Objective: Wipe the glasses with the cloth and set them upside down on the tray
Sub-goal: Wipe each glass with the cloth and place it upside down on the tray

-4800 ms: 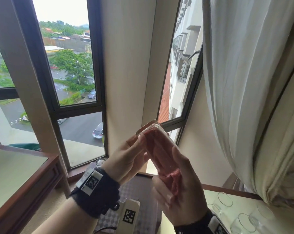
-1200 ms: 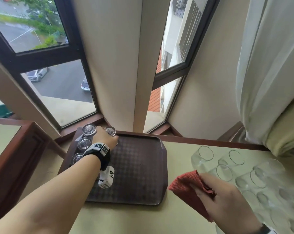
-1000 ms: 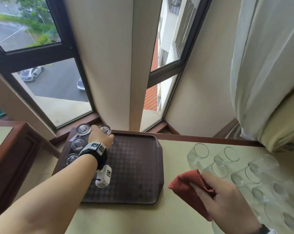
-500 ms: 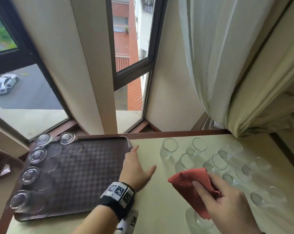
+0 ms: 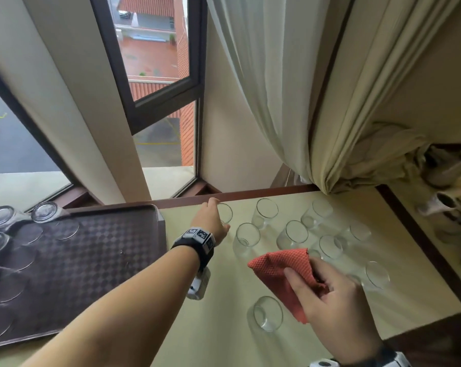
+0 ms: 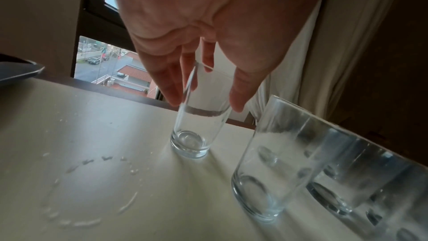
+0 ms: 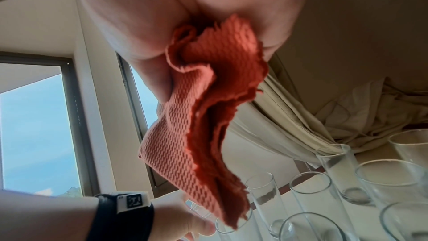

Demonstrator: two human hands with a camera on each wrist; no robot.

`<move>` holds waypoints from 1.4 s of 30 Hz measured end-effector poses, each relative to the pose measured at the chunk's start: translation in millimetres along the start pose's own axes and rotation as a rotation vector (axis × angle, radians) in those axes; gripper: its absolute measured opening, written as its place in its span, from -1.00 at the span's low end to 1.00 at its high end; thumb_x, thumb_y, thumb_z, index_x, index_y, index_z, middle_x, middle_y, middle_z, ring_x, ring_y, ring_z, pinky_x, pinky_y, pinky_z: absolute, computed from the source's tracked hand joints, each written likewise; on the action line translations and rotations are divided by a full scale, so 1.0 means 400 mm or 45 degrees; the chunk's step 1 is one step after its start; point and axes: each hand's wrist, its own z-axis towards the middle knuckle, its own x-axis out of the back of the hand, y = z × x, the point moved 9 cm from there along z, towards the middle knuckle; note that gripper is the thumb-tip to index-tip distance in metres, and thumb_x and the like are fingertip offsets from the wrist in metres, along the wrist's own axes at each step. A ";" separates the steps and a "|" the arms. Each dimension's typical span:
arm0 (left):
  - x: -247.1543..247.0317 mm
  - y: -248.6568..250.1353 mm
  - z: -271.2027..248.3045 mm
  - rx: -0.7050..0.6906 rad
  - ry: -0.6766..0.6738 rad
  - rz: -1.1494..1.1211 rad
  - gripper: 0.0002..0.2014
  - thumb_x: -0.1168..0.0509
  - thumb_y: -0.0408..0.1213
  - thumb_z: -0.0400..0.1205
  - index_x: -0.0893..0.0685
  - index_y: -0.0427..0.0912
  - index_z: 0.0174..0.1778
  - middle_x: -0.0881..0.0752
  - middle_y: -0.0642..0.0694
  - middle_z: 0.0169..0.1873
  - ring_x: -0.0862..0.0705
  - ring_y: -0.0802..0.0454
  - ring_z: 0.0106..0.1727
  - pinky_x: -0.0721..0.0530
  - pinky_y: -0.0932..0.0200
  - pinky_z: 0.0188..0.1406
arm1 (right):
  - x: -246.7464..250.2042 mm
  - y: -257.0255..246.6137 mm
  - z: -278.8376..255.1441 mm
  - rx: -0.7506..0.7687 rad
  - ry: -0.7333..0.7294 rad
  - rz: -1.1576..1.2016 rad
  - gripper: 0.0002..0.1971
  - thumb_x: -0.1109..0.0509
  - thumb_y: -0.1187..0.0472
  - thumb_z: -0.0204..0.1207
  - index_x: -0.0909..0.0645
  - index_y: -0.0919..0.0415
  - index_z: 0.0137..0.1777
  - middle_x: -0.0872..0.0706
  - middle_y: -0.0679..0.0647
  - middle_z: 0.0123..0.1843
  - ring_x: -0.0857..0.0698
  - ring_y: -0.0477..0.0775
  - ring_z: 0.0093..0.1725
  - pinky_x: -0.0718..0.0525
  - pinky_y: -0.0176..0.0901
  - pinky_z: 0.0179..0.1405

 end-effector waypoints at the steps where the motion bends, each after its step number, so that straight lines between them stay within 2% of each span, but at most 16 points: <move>1: 0.006 -0.009 -0.012 0.018 0.021 -0.055 -0.29 -0.53 -0.14 0.65 -0.36 -0.08 0.68 -0.57 -0.19 0.53 -0.68 -0.21 0.43 -0.64 -0.04 0.39 | 0.001 0.003 -0.002 -0.013 -0.002 0.011 -0.89 -0.63 0.12 0.45 -0.81 -0.13 -0.09 -0.76 -0.32 -0.35 -0.74 -0.23 -0.37 -0.65 -0.37 -0.35; 4: 0.054 -0.046 -0.082 0.099 0.128 -0.329 -0.27 -0.59 -0.07 0.58 -0.43 -0.06 0.64 -0.66 -0.16 0.48 -0.71 -0.14 0.41 -0.65 -0.03 0.42 | -0.015 0.009 -0.006 -0.059 -0.055 0.081 -0.89 -0.61 0.12 0.48 -0.78 -0.14 -0.14 -0.78 -0.32 -0.34 -0.75 -0.22 -0.34 -0.66 -0.38 -0.34; 8: 0.171 -0.127 -0.249 0.228 0.276 -0.923 -0.23 -0.75 0.04 0.38 -0.57 0.09 0.47 -0.79 -0.04 0.21 -0.82 0.03 0.11 -0.80 -0.09 0.26 | -0.046 0.011 -0.007 -0.173 -0.073 0.254 -0.93 -0.58 0.10 0.51 -0.75 -0.09 -0.09 -0.81 -0.25 -0.29 -0.78 -0.22 -0.31 -0.80 -0.13 -0.32; 12: 0.280 -0.167 -0.433 0.296 0.330 -1.636 -0.16 -0.73 -0.14 0.29 -0.57 -0.04 0.51 -0.88 -0.20 0.18 -0.86 -0.08 0.21 -0.74 -0.12 0.33 | -0.093 -0.061 0.007 -0.181 -0.001 0.432 -0.94 -0.54 0.14 0.56 -0.70 0.04 -0.07 -0.81 -0.22 -0.27 -0.76 -0.29 -0.33 -0.66 -0.47 -0.37; 16: 0.367 -0.126 -0.546 0.255 0.225 -2.010 -0.53 -0.64 -0.18 0.50 -0.78 -0.24 0.30 -0.82 -0.36 0.30 -0.78 -0.06 0.09 -0.68 0.01 0.13 | -0.171 -0.203 0.034 -0.098 -0.047 0.523 -0.79 -0.41 -0.11 0.56 -0.75 -0.01 -0.12 -0.82 -0.29 -0.27 -0.78 -0.27 -0.30 -0.70 -0.37 -0.39; 20: 0.449 -0.099 -0.602 0.214 0.182 -1.948 -0.42 -0.42 0.18 0.55 -0.79 -0.18 0.34 -0.86 -0.18 0.29 -0.77 -0.20 0.38 -0.54 -0.30 0.54 | -0.232 -0.391 0.047 0.055 -0.117 0.696 -0.74 -0.31 -0.17 0.57 -0.74 -0.07 -0.05 -0.83 -0.28 -0.19 -0.81 -0.22 -0.20 -0.70 -0.45 -0.26; 22: 0.507 -0.085 -0.620 0.119 0.235 -1.919 -0.44 -0.37 0.17 0.64 -0.78 -0.19 0.37 -0.83 -0.22 0.33 -0.71 -0.23 0.47 -0.47 -0.39 0.62 | -0.256 -0.491 0.043 0.188 -0.178 0.798 -0.67 -0.25 -0.15 0.63 -0.73 -0.04 0.19 -0.85 -0.22 0.04 -0.80 -0.21 0.04 -0.70 -0.46 -0.02; 24: 0.561 -0.075 -0.634 0.004 0.286 -1.837 -0.44 -0.30 0.12 0.75 -0.71 -0.27 0.46 -0.80 -0.31 0.36 -0.71 -0.21 0.44 -0.51 -0.41 0.62 | -0.281 -0.599 0.022 0.429 -0.293 0.847 -0.55 -0.18 -0.01 0.77 -0.47 0.03 0.62 -0.59 -0.09 0.58 -0.53 -0.09 0.58 -0.55 -0.31 0.47; 26: 0.611 -0.058 -0.648 -0.086 0.287 -1.724 -0.43 -0.18 0.13 0.82 -0.62 -0.23 0.56 -0.80 -0.26 0.38 -0.74 -0.16 0.47 -0.58 -0.35 0.58 | -0.296 -0.678 -0.009 0.666 -0.326 0.813 -0.44 -0.16 0.07 0.79 -0.19 0.07 0.77 -0.23 -0.06 0.79 -0.21 -0.03 0.76 -0.36 -0.12 0.67; 29: 0.685 -0.045 -0.666 -0.143 0.305 -1.599 -0.41 -0.08 0.22 0.86 -0.62 -0.16 0.57 -0.80 -0.18 0.38 -0.77 -0.11 0.44 -0.59 -0.29 0.56 | -0.312 -0.716 -0.042 0.731 -0.270 0.788 -0.31 -0.17 -0.07 0.76 -0.01 0.05 0.81 -0.19 -0.01 0.80 -0.23 0.05 0.76 -0.47 0.20 0.62; 32: 0.754 -0.054 -0.682 -0.174 0.386 -1.527 -0.39 -0.06 0.27 0.85 -0.71 -0.16 0.45 -0.85 -0.16 0.28 -0.81 -0.12 0.34 -0.68 -0.16 0.35 | -0.306 -0.733 -0.080 0.774 -0.202 0.815 -0.26 -0.14 -0.18 0.75 0.00 0.13 0.80 -0.17 -0.06 0.80 -0.24 0.01 0.76 -0.45 0.17 0.64; 34: 0.779 -0.046 -0.694 -0.238 0.380 -1.524 -0.43 -0.17 0.35 0.77 -0.73 -0.06 0.36 -0.81 -0.29 0.26 -0.79 -0.25 0.33 -0.72 -0.26 0.31 | -0.295 -0.758 -0.095 0.860 -0.167 0.814 -0.28 -0.07 -0.14 0.78 -0.03 0.28 0.78 -0.09 0.03 0.82 -0.15 0.10 0.79 -0.37 0.24 0.67; 36: 0.799 -0.026 -0.718 -0.317 0.371 -1.545 -0.49 -0.23 0.35 0.72 -0.72 -0.03 0.25 -0.76 -0.42 0.23 -0.81 -0.25 0.18 -0.78 -0.24 0.30 | -0.284 -0.775 -0.092 0.881 -0.163 0.869 -0.34 -0.01 -0.03 0.79 -0.04 0.34 0.76 -0.13 0.13 0.81 -0.20 0.16 0.77 -0.39 0.15 0.67; 38: 0.806 0.008 -0.743 -0.429 0.322 -1.496 -0.53 -0.20 0.22 0.72 -0.65 -0.10 0.29 -0.74 -0.48 0.17 -0.78 -0.20 0.07 -0.83 -0.01 0.14 | -0.272 -0.766 -0.059 0.689 -0.173 1.013 -0.32 -0.04 -0.19 0.77 -0.26 0.28 0.70 -0.47 0.15 0.66 -0.46 0.09 0.65 -0.58 -0.08 0.51; 40: 0.797 0.037 -0.760 -0.533 0.273 -1.417 -0.54 -0.15 0.12 0.72 -0.60 -0.15 0.34 -0.71 -0.45 0.12 -0.77 -0.17 0.10 -0.82 0.13 0.17 | -0.255 -0.753 -0.029 0.502 -0.164 1.158 -0.32 -0.09 -0.43 0.64 -0.53 0.06 0.50 -0.71 -0.06 0.42 -0.65 -0.01 0.48 -0.66 -0.26 0.34; 42: 0.793 0.049 -0.764 -0.561 0.269 -1.380 -0.51 -0.12 0.16 0.77 -0.59 -0.17 0.36 -0.73 -0.37 0.12 -0.78 -0.17 0.21 -0.76 0.10 0.31 | -0.220 -0.782 -0.027 0.611 -0.107 1.106 -0.37 -0.09 -0.37 0.67 -0.58 0.02 0.50 -0.71 -0.12 0.44 -0.64 -0.10 0.47 -0.65 -0.27 0.36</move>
